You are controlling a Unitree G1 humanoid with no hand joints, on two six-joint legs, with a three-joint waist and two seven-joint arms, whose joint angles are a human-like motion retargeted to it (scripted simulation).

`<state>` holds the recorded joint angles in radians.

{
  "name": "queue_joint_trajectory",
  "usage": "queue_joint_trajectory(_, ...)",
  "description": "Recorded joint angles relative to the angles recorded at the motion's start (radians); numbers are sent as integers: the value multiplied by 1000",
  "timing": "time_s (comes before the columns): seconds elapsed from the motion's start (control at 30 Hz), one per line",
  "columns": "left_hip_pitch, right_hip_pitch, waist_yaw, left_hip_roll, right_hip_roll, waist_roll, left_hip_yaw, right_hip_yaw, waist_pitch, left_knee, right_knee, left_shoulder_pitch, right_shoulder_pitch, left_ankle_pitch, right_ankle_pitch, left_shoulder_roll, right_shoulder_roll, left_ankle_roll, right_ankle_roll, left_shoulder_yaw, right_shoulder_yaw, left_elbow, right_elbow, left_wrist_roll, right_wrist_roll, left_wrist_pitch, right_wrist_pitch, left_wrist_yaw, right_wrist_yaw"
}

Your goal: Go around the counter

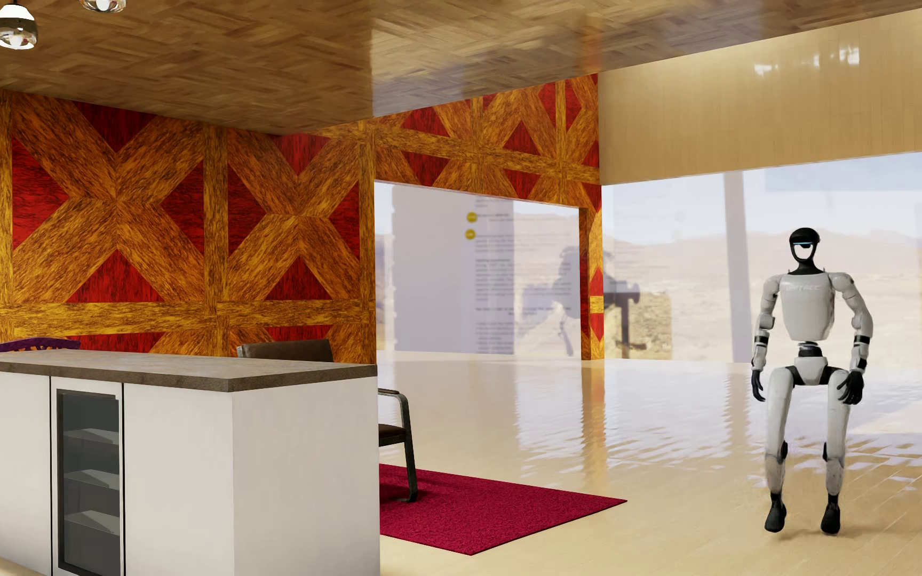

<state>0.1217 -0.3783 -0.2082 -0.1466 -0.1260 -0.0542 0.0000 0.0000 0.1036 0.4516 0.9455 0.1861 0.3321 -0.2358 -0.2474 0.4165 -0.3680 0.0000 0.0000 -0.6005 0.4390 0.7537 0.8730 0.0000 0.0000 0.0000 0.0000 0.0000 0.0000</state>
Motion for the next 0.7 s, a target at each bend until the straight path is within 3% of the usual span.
queue_joint_trajectory(0.07, 127, -72, -47, 16, -23, -2, 0, 0, -20, -37, -338, -48, 16, -131, 72, 20, 4, 0, 0, 46, -12, -55, 7, 0, 0, 0, 0, 0, 0)
queue_joint_trajectory(0.1, 171, -100, -62, 25, -36, -3, 0, 0, -35, -38, -553, -69, 21, -156, 198, 26, 5, 0, 0, 56, -5, -74, 18, 0, 0, 0, 0, 0, 0)
queue_joint_trajectory(0.13, 216, -121, -84, 45, -52, -1, 0, 0, -40, -29, -620, -85, 26, -146, 254, 25, 5, 0, 0, 68, -3, -77, 31, 0, 0, 0, 0, 0, 0)
queue_joint_trajectory(0.17, 258, -144, -109, 82, -54, 6, 0, 0, -38, -1, -391, -82, 31, -99, 95, 19, 8, 0, 0, 98, -3, -84, 45, 0, 0, 0, 0, 0, 0)
queue_joint_trajectory(0.2, 277, -170, -122, 118, -44, 15, 0, 0, -47, 59, -281, -63, 36, -4, 61, 8, 14, 0, 0, 118, 5, -82, 70, 0, 0, 0, 0, 0, 0)
queue_joint_trajectory(0.23, 259, -186, -121, 151, -16, 33, 0, 0, -64, 172, -174, -38, 40, 158, 98, -14, 18, 0, 0, 118, 13, -42, 106, 0, 0, 0, 0, 0, 0)
queue_joint_trajectory(0.27, 209, -164, -105, 173, 28, 50, 0, 0, -62, 344, -93, -19, 36, 344, 83, -39, 21, 0, 0, 122, 15, 15, 139, 0, 0, 0, 0, 0, 0)
queue_joint_trajectory(0.3, 115, -102, -84, 184, 79, 57, 0, 0, -47, 570, -67, 2, 30, 454, 32, -46, 26, 0, 0, 120, -1, 51, 139, 0, 0, 0, 0, 0, 0)
queue_joint_trajectory(0.33, 3, -14, -52, 185, 133, 62, 0, 0, -29, 782, -93, 10, 29, 441, -10, -50, 30, 0, 0, 86, -17, 79, 113, 0, 0, 0, 0, 0, 0)
queue_joint_trajectory(0.4, -209, 183, 64, 115, 145, 22, 0, 0, -11, 930, -194, 37, 9, 318, -33, -70, 28, 0, 0, 61, -17, 115, 46, 0, 0, 0, 0, 0, 0)
queue_joint_trajectory(0.5, -454, 458, 217, 58, 128, -25, 0, 0, -10, 502, -369, 106, -18, 451, -52, -73, 9, 0, 0, 7, -48, 153, -98, 0, 0, 0, 0, 0, 0)
queue_joint_trajectory(0.53, -491, 546, 265, 59, 112, -36, 0, 0, -8, 299, -408, 128, -34, 444, -76, -70, 4, 0, 0, 3, -59, 157, -135, 0, 0, 0, 0, 0, 0)
queue_joint_trajectory(0.57, -540, 599, 293, 77, 115, -29, 0, 0, -18, 131, -427, 139, -61, 320, -107, -70, -7, 0, 0, -2, -73, 157, -163, 0, 0, 0, 0, 0, 0)
queue_joint_trajectory(0.63, -608, 676, 347, 121, 96, -24, 0, 0, -30, 14, -406, 158, -106, -57, -139, -63, -18, 0, 0, -23, -107, 154, -186, 0, 0, 0, 0, 0, 0)
queue_joint_trajectory(0.67, -631, 716, 374, 131, 72, -33, 0, 0, -27, 22, -382, 169, -116, -26, -107, -57, -15, 0, 0, -32, -125, 152, -177, 0, 0, 0, 0, 0, 0)
queue_joint_trajectory(0.7, -658, 746, 389, 119, 40, -48, 0, 0, -28, 61, -336, 177, -112, 156, -22, -54, -8, 0, 0, -35, -143, 159, -158, 0, 0, 0, 0, 0, 0)
